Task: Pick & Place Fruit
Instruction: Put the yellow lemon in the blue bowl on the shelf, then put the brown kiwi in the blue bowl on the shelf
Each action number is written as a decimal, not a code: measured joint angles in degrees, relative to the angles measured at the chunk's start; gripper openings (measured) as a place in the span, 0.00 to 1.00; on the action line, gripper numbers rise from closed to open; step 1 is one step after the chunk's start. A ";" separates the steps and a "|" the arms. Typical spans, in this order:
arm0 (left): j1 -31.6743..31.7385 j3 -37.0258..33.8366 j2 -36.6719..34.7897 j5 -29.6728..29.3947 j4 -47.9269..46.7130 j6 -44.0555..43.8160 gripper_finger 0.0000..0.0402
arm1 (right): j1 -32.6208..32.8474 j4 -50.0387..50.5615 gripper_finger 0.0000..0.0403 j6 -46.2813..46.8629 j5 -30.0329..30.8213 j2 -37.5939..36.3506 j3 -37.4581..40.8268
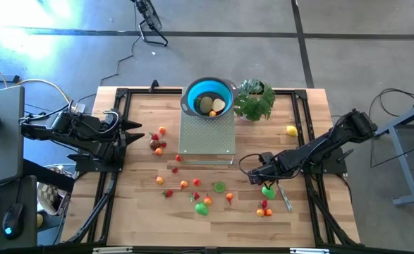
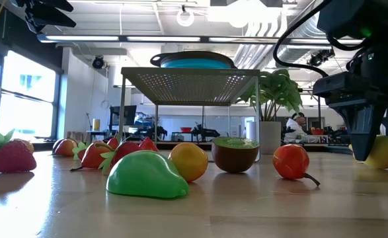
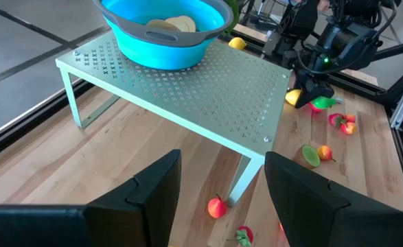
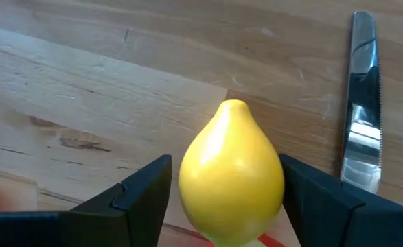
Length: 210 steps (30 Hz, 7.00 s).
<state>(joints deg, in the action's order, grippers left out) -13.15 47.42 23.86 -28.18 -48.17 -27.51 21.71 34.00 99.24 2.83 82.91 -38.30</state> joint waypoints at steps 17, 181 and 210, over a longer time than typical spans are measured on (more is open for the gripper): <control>-0.01 0.00 0.01 0.02 0.02 0.02 0.51 | 0.00 0.00 0.61 0.15 0.00 0.00 0.00; 0.00 0.02 0.02 -8.87 1.26 -9.84 0.51 | -40.46 -26.00 0.52 -90.26 14.89 17.70 -43.15; 0.00 0.02 0.02 -8.58 1.27 -9.86 0.51 | -40.09 -22.53 0.77 -90.62 9.49 16.41 -43.11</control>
<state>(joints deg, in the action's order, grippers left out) -13.15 47.44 23.88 -36.77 -46.89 -37.36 -18.37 11.47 8.61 12.32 99.32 -81.41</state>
